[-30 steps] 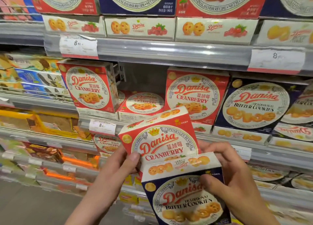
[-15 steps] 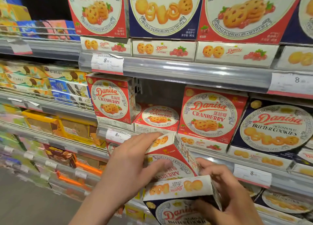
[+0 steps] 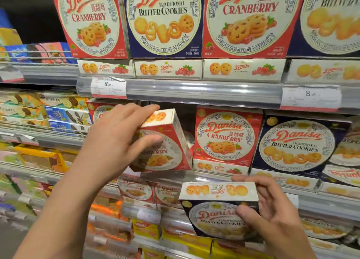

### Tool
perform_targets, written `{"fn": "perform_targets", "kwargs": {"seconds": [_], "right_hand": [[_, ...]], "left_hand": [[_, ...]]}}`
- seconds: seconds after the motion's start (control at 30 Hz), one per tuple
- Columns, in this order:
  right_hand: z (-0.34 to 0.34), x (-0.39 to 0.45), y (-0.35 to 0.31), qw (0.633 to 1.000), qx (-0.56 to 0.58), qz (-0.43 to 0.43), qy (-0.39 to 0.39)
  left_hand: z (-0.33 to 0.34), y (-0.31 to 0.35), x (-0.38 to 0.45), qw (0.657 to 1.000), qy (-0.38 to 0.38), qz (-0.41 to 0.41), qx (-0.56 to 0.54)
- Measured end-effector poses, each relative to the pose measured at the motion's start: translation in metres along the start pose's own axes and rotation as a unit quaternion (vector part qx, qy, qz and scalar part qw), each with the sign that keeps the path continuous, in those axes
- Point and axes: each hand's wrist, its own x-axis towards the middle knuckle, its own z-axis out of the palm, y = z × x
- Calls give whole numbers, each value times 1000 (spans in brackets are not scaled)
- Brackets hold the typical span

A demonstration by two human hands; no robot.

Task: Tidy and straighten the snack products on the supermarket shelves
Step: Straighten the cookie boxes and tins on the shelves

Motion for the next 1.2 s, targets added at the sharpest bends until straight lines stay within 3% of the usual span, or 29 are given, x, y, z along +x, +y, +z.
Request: {"fn": "perform_targets", "kwargs": {"seconds": [0.2,0.7,0.97,1.2], "right_hand": [[-10,-5,-3,999,19,-6,37],[-32,-26,-2,998,-14,-9,69],[-31,-33,-6,997,-25,-3,71],[-27,-33,-12,997,-29,-5,64]], "left_hand": [[12,7,29,994,-27,49,91],[35,3,44,989,-67,44,123],[50,-3,58,985,-14,79,154],[78,-3,46,978,130,99,126]]}}
